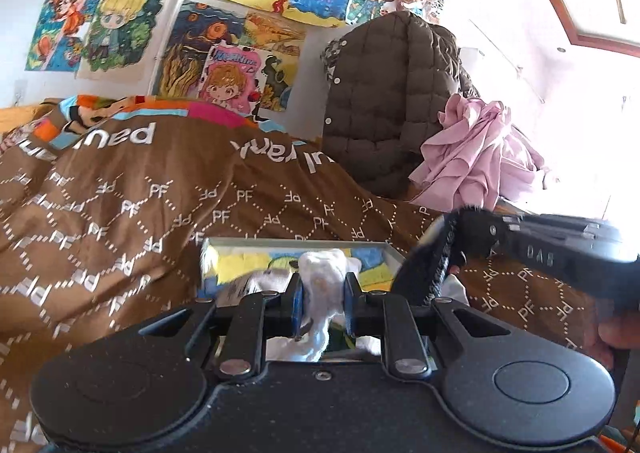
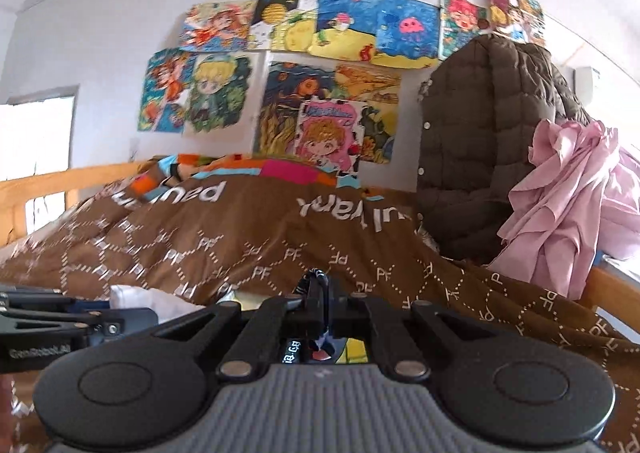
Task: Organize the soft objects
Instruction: 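Carry the white towel and dark strap into the tray and open both tools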
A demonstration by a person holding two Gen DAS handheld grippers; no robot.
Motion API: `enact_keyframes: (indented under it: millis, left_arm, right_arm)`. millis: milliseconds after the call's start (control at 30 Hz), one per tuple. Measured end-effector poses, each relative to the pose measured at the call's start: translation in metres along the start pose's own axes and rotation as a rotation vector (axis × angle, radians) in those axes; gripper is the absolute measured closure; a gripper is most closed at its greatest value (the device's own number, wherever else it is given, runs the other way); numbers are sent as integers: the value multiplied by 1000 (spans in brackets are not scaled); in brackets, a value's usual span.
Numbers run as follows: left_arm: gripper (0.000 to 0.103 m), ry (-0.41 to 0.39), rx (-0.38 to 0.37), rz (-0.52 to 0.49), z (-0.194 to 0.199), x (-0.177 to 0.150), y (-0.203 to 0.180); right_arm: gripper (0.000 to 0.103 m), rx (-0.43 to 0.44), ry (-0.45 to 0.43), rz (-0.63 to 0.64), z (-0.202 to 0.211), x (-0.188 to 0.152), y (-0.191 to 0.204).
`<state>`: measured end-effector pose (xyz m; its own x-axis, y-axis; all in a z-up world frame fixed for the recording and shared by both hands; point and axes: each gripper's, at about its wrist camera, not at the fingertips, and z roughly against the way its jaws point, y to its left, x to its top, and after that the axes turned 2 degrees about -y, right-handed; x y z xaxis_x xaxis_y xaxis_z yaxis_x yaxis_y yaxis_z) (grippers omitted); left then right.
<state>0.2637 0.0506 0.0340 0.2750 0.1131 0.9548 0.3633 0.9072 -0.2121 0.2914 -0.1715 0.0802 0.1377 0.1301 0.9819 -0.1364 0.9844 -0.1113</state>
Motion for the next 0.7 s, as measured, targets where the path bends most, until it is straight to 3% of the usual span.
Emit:
enact_keyframes:
  millis: [267, 467, 700]
  left_arm:
    - [82, -31, 8, 101, -79, 17, 20]
    - [82, 61, -43, 149, -108, -3, 36]
    - [82, 145, -71, 197, -128, -15, 50]
  right_arm:
    - [101, -56, 58, -58, -55, -14, -17]
    - [101, -67, 142, -94, -90, -33, -18]
    - [101, -18, 270, -95, -115, -54, -3]
